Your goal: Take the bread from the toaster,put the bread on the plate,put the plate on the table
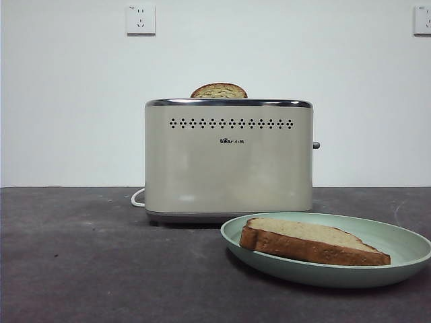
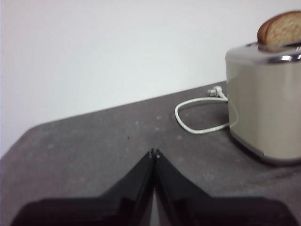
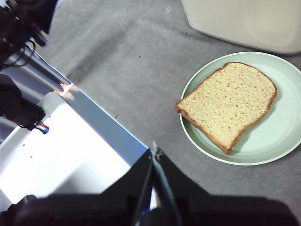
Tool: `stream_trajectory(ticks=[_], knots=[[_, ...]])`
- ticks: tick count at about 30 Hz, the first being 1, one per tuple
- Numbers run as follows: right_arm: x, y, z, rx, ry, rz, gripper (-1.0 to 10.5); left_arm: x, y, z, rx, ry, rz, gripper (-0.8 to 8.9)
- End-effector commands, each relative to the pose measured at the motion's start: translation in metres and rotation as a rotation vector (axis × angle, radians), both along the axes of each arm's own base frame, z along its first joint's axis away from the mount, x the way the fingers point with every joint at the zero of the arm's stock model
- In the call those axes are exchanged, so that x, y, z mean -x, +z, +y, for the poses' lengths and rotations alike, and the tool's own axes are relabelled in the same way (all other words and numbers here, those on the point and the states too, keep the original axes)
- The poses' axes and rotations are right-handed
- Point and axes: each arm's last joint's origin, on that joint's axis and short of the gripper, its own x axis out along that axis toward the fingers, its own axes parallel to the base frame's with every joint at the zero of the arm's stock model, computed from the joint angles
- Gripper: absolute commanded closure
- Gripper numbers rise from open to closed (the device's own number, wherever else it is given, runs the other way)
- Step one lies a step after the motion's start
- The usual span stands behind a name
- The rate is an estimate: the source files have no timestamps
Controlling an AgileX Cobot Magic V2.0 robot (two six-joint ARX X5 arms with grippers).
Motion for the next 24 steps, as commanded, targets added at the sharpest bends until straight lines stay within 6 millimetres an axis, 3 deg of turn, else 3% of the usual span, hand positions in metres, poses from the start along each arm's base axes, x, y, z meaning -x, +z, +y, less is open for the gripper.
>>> stream_trajectory(ticks=[1, 8, 24], knots=[[0.0, -0.001, 0.0, 0.003, 0.004, -0.006, 9.5, 0.001, -0.012, 0.001, 0.038, 0.033, 0.051, 8.17], [0.0, -0.001, 0.0, 0.003, 0.004, -0.006, 9.5, 0.004, -0.026, 0.002, 0.056, 0.07, 0.202, 8.17], [0.0, -0.001, 0.0, 0.003, 0.004, -0.006, 9.5, 0.004, -0.025, 0.002, 0.084, 0.072, 0.186, 8.17]])
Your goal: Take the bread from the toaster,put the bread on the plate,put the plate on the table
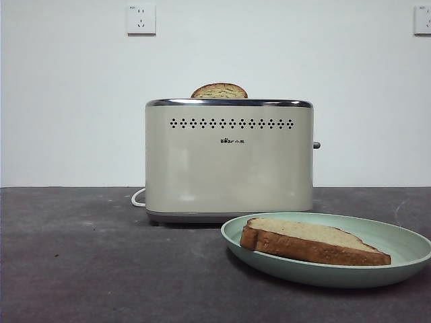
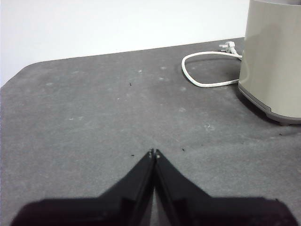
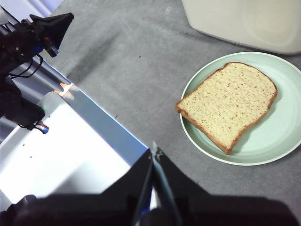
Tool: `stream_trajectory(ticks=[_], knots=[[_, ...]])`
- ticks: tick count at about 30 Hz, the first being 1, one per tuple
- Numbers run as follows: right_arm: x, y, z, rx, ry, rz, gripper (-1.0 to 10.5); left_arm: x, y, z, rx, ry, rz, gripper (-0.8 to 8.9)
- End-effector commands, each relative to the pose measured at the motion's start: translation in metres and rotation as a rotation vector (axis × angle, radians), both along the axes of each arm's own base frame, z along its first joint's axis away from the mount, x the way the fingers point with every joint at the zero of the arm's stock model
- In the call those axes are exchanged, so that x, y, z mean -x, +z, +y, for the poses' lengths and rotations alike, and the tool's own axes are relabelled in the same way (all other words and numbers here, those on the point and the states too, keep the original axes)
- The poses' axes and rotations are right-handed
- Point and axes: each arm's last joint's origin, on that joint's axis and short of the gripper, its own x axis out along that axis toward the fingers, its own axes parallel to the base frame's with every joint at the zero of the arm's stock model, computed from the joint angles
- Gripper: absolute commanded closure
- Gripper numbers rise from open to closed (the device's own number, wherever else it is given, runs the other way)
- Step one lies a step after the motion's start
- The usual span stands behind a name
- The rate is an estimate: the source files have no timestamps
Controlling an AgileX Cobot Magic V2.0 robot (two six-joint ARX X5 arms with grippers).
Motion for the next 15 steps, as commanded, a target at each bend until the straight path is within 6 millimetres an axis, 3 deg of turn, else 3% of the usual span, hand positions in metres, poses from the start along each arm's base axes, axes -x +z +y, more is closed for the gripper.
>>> stream_trajectory(ticks=[1, 10, 15], knots=[[0.0, -0.001, 0.0, 0.003, 0.004, -0.006, 9.5, -0.001, -0.003, 0.0, 0.01, 0.009, 0.002, 8.17], [0.005, 0.0, -0.003, -0.005, -0.011, -0.032, 9.5, -0.001, -0.003, 0.0, 0.01, 0.009, 0.002, 8.17], [0.022, 0.007, -0.014, 0.026, -0.016, -0.242, 9.5, -0.001, -0.003, 0.0, 0.01, 0.009, 0.002, 8.17]])
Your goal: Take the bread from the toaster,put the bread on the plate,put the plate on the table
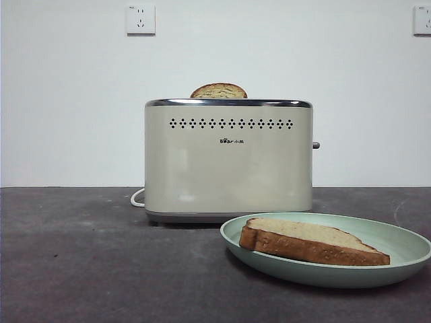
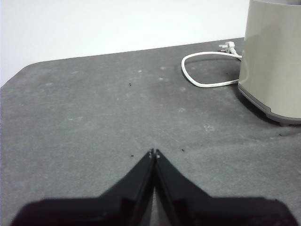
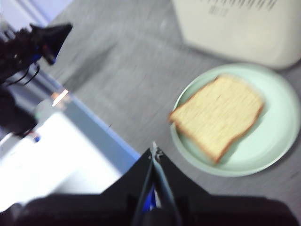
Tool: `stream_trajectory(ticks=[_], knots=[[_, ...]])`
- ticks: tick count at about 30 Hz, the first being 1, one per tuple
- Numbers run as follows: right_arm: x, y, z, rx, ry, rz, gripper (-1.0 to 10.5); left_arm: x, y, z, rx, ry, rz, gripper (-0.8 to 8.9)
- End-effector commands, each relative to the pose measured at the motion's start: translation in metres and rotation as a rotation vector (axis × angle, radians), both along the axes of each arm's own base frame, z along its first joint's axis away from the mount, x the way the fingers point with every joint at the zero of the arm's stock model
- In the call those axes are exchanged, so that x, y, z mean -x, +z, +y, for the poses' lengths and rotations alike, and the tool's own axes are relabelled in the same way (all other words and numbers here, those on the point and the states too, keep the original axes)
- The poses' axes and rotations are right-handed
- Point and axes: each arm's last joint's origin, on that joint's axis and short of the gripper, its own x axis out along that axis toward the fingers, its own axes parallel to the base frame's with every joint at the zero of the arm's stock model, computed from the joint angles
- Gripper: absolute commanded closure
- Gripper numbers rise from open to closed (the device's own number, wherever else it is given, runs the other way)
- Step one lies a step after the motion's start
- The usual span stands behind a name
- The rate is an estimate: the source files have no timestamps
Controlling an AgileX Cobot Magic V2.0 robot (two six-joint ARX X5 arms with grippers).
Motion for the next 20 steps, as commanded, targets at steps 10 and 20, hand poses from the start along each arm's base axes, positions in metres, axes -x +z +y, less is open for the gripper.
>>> stream_trajectory(ticks=[10, 20], knots=[[0.008, -0.015, -0.017, -0.052, -0.373, -0.454, 9.5, -0.001, -0.003, 0.0, 0.01, 0.009, 0.002, 8.17], [-0.021, -0.118, -0.02, -0.107, -0.605, -0.49, 9.5, -0.001, -0.003, 0.0, 0.01, 0.008, 0.002, 8.17]])
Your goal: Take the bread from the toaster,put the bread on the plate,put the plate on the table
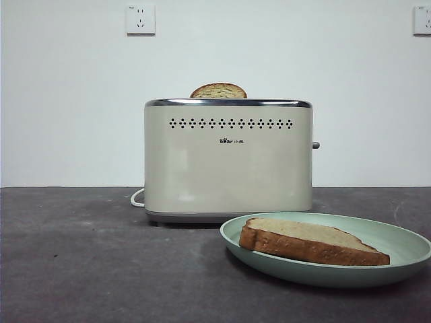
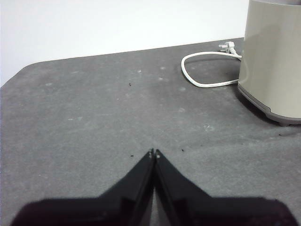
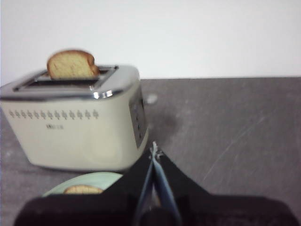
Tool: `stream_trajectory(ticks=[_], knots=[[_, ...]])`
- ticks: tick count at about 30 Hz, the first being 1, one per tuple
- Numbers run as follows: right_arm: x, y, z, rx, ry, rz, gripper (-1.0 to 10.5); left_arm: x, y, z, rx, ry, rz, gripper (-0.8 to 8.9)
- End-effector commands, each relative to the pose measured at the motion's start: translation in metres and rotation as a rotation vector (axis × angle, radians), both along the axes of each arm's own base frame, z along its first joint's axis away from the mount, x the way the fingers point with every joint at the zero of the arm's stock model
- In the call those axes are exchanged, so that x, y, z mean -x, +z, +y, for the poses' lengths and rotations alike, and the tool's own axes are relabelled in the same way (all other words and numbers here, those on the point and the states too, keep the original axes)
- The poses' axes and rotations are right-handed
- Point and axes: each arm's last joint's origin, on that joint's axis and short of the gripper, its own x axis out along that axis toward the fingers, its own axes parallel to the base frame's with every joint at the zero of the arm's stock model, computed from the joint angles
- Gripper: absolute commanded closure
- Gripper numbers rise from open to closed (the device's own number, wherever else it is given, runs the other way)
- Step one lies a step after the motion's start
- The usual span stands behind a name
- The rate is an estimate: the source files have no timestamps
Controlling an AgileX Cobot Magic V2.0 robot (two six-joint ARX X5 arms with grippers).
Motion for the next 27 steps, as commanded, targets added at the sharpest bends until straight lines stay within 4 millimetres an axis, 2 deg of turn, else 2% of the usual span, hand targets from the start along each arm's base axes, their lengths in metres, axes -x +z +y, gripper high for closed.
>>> stream_trajectory(ticks=[1, 5, 14, 27], knots=[[-0.005, -0.024, 0.0, -0.027, -0.007, -0.002, 9.5, -0.001, -0.003, 0.0, 0.01, 0.008, 0.002, 8.17], [-0.008, -0.049, 0.001, -0.024, -0.008, 0.016, 9.5, -0.001, -0.003, 0.0, 0.01, 0.008, 0.002, 8.17], [-0.014, -0.079, 0.001, -0.015, -0.008, 0.101, 9.5, -0.001, -0.003, 0.0, 0.01, 0.008, 0.002, 8.17], [-0.014, -0.081, 0.001, -0.013, -0.008, 0.109, 9.5, -0.001, -0.003, 0.0, 0.01, 0.008, 0.002, 8.17]])
